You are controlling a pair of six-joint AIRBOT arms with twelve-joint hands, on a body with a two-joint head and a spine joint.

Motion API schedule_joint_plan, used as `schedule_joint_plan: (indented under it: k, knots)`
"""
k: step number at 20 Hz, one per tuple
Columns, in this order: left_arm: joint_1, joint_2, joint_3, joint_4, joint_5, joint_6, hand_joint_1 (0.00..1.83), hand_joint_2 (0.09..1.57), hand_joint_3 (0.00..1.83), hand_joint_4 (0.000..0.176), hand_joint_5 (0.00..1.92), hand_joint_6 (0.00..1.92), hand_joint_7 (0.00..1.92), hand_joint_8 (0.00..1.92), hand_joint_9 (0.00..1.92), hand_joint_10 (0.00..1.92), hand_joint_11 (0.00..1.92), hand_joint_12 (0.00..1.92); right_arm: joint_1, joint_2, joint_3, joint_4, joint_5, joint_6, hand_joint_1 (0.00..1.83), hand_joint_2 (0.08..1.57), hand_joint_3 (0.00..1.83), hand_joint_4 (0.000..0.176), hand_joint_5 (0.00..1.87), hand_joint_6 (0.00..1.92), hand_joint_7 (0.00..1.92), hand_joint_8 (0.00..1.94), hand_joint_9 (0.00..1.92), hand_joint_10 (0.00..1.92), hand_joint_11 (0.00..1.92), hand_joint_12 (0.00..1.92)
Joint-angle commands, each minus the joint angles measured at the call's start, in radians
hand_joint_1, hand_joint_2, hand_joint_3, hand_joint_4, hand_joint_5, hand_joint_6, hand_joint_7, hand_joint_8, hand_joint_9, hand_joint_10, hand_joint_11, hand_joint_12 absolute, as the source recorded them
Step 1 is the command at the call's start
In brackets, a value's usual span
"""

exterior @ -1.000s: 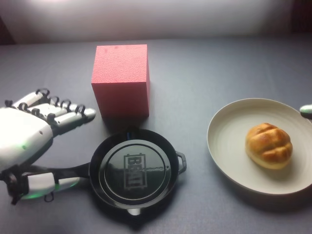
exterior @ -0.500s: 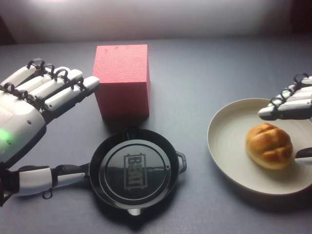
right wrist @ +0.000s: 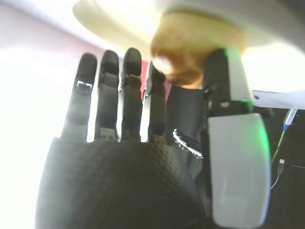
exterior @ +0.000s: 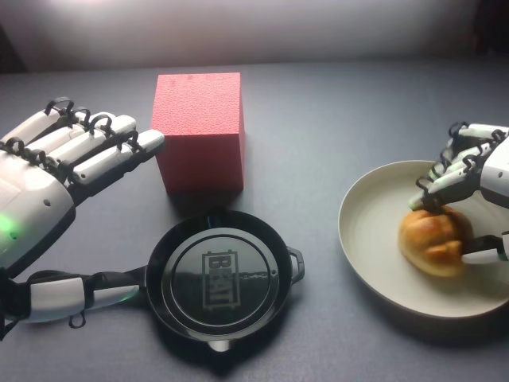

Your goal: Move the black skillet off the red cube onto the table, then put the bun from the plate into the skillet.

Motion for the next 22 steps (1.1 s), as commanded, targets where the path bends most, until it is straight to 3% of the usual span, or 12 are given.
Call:
schedule_joint_plan:
  k: [1,2,4,7,9,11,14,16,18,19,21,22]
  knots:
    - [-0.005,0.006,-0.003,0.008,-0.127,-0.002,0.73,0.95,0.01,0.082,0.15,0.0,0.17,0.0,0.2,0.0,0.0,0.71,0.011,-0.005,0.005,0.004,0.057,-0.008,1.2,1.15,0.0,0.0,0.96,1.09,0.85,1.02,0.88,0.1,0.19,1.25]
    - [-0.005,0.005,-0.003,0.007,-0.128,-0.002,0.72,0.94,0.0,0.083,0.16,0.0,0.18,0.0,0.2,0.01,0.0,0.72,0.016,-0.007,0.005,0.004,0.059,-0.008,1.22,1.15,0.0,0.0,0.99,1.1,0.82,1.08,0.89,0.11,0.18,1.32]
    - [-0.003,0.005,-0.003,0.004,-0.13,-0.002,0.71,0.96,0.01,0.105,0.14,0.0,0.17,0.0,0.2,0.0,0.0,0.75,0.031,-0.007,-0.002,0.0,0.094,-0.008,1.2,1.16,0.0,0.0,1.0,0.94,0.81,1.3,0.7,0.94,0.29,1.64]
    - [0.005,0.006,-0.004,-0.006,-0.139,-0.002,0.72,0.98,0.01,0.097,0.14,0.0,0.17,0.0,0.2,0.0,0.0,0.73,0.064,-0.006,-0.017,-0.006,0.188,0.009,1.21,1.15,0.0,0.0,0.96,0.9,0.89,1.31,0.68,1.22,0.37,1.7]
    - [0.009,0.01,-0.004,-0.013,-0.148,-0.002,0.68,1.0,0.01,0.101,0.14,0.0,0.19,0.01,0.22,0.01,0.0,0.76,0.112,-0.007,-0.03,-0.042,0.236,0.02,1.21,1.14,0.0,0.0,0.94,0.96,0.94,1.19,0.74,1.1,0.48,1.51]
    - [0.015,0.015,-0.004,-0.022,-0.161,-0.002,0.63,1.03,0.01,0.1,0.13,0.0,0.17,0.0,0.19,0.01,0.0,0.68,0.189,-0.029,-0.043,-0.121,0.251,0.024,1.25,1.11,0.0,0.0,0.98,1.15,1.01,0.76,0.85,0.4,0.4,1.05]
    - [0.032,0.022,-0.006,-0.036,-0.19,-0.002,0.58,1.06,0.01,0.141,0.12,0.0,0.17,0.0,0.18,0.01,0.0,0.54,0.269,-0.094,-0.04,-0.199,0.252,0.042,1.25,1.11,0.0,0.0,0.99,1.15,1.0,0.77,0.95,0.31,0.52,1.03]
    - [0.036,0.026,-0.008,-0.038,-0.202,-0.002,0.45,1.07,0.01,0.107,0.13,0.0,0.17,0.0,0.18,0.0,0.0,0.56,0.293,-0.148,-0.028,-0.201,0.252,0.045,1.22,1.11,0.0,0.014,0.99,1.04,1.01,0.89,0.97,0.23,0.46,1.18]
    - [0.037,0.027,-0.009,-0.038,-0.209,-0.002,0.39,1.04,0.0,0.08,0.15,0.0,0.15,0.0,0.15,0.0,0.0,0.56,0.314,-0.216,0.001,-0.201,0.243,0.064,1.17,1.14,0.0,0.0,0.94,1.03,0.76,1.55,0.65,1.63,0.52,1.85]
    - [0.037,0.027,-0.009,-0.038,-0.213,-0.002,0.32,1.06,0.01,0.064,0.14,0.0,0.14,0.0,0.14,0.0,0.0,0.55,0.319,-0.24,0.01,-0.194,0.23,0.066,1.17,1.1,0.0,0.0,1.02,0.93,0.77,1.86,0.76,1.86,0.8,1.91]
    - [0.037,0.028,-0.009,-0.038,-0.222,-0.002,0.26,1.02,0.0,0.069,0.13,0.0,0.11,0.0,0.12,0.0,0.0,0.57,0.32,-0.285,0.024,-0.184,0.197,0.069,1.22,1.15,0.01,0.0,0.92,0.96,0.91,1.33,0.66,1.61,0.42,1.92]
    - [0.037,0.028,-0.009,-0.039,-0.224,-0.002,0.27,1.01,0.0,0.055,0.16,0.01,0.1,0.0,0.09,0.0,0.0,0.48,0.32,-0.306,0.029,-0.184,0.174,0.069,1.22,1.16,0.01,0.0,0.87,1.03,0.92,1.31,0.7,1.59,0.53,1.92]
